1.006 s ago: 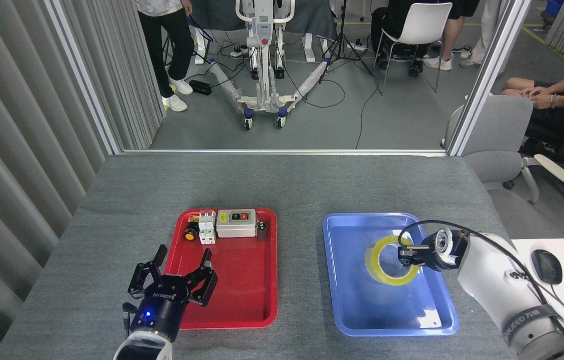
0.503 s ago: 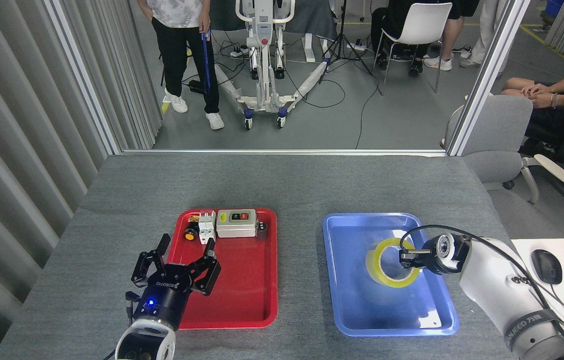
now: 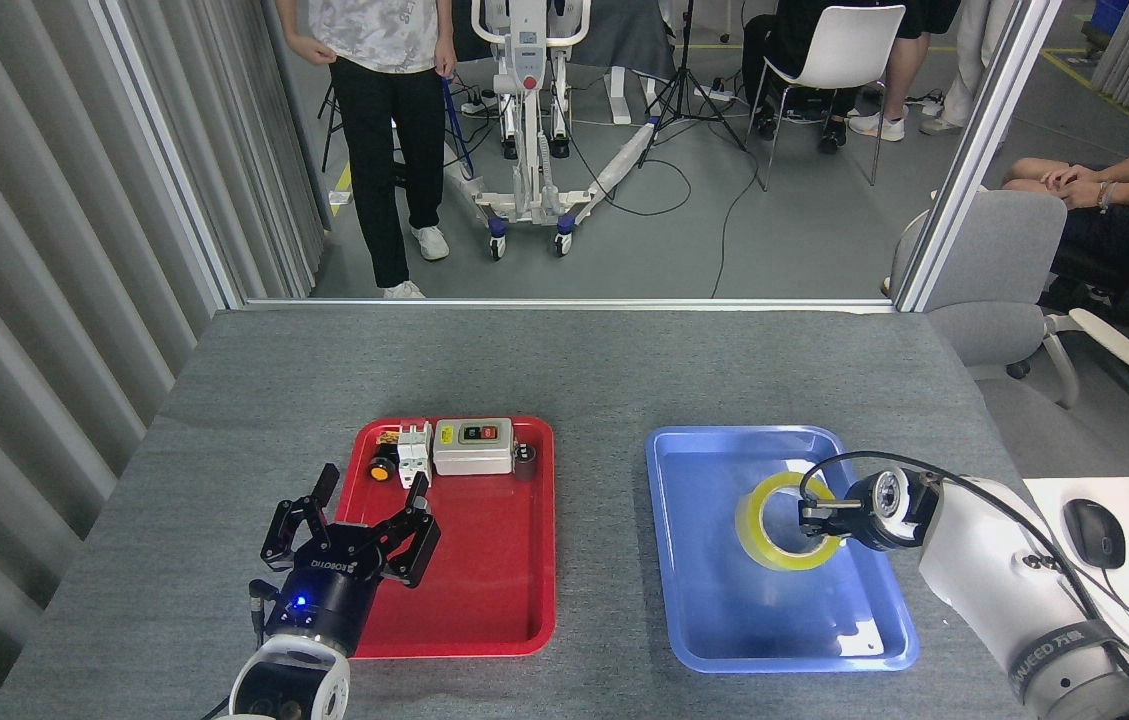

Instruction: Place and move tape with both arms

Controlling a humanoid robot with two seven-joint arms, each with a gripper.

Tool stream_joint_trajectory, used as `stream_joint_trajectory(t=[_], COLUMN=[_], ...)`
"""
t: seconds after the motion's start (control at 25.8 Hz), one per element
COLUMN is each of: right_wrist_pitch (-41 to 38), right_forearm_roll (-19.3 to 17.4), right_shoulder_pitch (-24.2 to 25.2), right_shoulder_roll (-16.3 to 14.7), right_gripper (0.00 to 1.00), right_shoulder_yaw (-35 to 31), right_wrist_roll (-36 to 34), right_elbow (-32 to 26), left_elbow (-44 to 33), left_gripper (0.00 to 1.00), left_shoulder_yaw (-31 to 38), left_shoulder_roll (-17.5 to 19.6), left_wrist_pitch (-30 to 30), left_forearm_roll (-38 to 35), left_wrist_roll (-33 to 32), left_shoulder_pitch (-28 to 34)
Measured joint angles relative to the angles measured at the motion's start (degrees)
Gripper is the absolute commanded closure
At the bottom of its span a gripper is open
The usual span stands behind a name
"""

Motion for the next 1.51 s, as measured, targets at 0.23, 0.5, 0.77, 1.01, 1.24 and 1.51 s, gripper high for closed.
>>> stream_joint_trajectory(t=[0.23,0.5,0.77,1.01,1.24,1.51], right_wrist_pitch=[0.03,-0.07,-2.93,-6.53,-10.96,-11.7], right_forearm_roll=[0.0,0.03,1.04,15.32,32.22,40.59], right_shoulder_pitch=[0.0,0.0,2.79,11.02,19.8,29.65], right_shoulder_roll=[0.17,0.2,-0.32,0.08,2.55,5.74], right_gripper=[0.57,0.35,0.01,0.01,0.01,0.01], right_shoulder_yaw=[0.03,0.05,-3.73,-18.82,-30.97,-37.08], right_wrist_roll=[-0.43,-0.83,-7.12,-23.67,-44.55,-54.95], right_elbow=[0.0,-0.29,-6.41,-14.03,-22.27,-32.46], left_elbow=[-0.39,-0.39,-0.16,-0.32,-0.28,-0.32], left_gripper=[0.0,0.0,0.0,0.0,0.0,0.0], left_shoulder_yaw=[0.0,0.09,0.65,0.77,0.79,0.87], left_shoulder_roll=[0.12,0.31,0.15,-0.12,0.01,0.16], left_wrist_pitch=[0.01,0.01,0.42,0.54,0.54,0.54], left_forearm_roll=[-0.07,-0.1,0.08,0.09,0.09,0.09], left_wrist_roll=[0.0,0.04,0.06,0.06,0.06,0.06], left_shoulder_pitch=[0.15,0.33,0.4,0.4,0.41,0.7])
